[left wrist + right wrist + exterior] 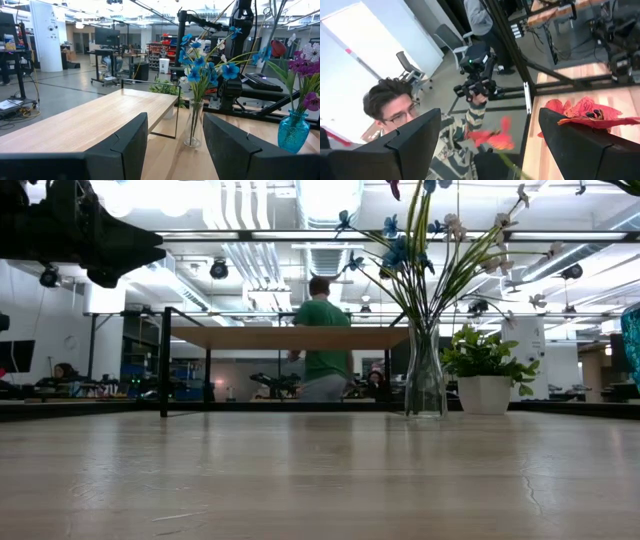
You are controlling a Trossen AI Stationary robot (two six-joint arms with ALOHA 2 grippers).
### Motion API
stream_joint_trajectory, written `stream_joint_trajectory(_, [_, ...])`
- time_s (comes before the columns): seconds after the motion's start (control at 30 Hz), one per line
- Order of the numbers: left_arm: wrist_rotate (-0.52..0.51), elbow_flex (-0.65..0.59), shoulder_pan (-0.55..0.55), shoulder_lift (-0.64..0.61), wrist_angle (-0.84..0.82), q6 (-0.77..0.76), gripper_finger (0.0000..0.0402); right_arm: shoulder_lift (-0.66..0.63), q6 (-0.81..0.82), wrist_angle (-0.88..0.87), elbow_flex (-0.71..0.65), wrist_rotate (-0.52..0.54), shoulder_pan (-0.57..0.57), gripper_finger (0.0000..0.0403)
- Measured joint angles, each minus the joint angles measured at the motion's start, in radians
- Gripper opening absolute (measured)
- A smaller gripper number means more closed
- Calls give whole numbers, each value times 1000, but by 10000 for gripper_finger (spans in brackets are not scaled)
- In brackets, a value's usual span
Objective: Pick and place flowers into a vace then onto a shelf
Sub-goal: Adjust the orange flowers on the transparent flower vase
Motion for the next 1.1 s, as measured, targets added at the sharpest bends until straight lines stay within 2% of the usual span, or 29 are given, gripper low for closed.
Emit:
stream_joint_trajectory(0.33, [0,0,0,0,0,0,175,-10,13,-163,0,40,13,329])
stream_joint_trajectory(0.47, [0,0,0,0,0,0,175,-10,4,-192,-3,131,14,329])
stream_joint_trajectory(0.63, [0,0,0,0,0,0,175,-10,-46,-233,-8,293,13,329])
stream_joint_trajectory(0.73, [0,0,0,0,0,0,175,-3,-62,-240,-14,344,12,329])
stream_joint_trajectory(1.1, [0,0,0,0,-1,0,175,59,-89,-245,-22,353,12,329])
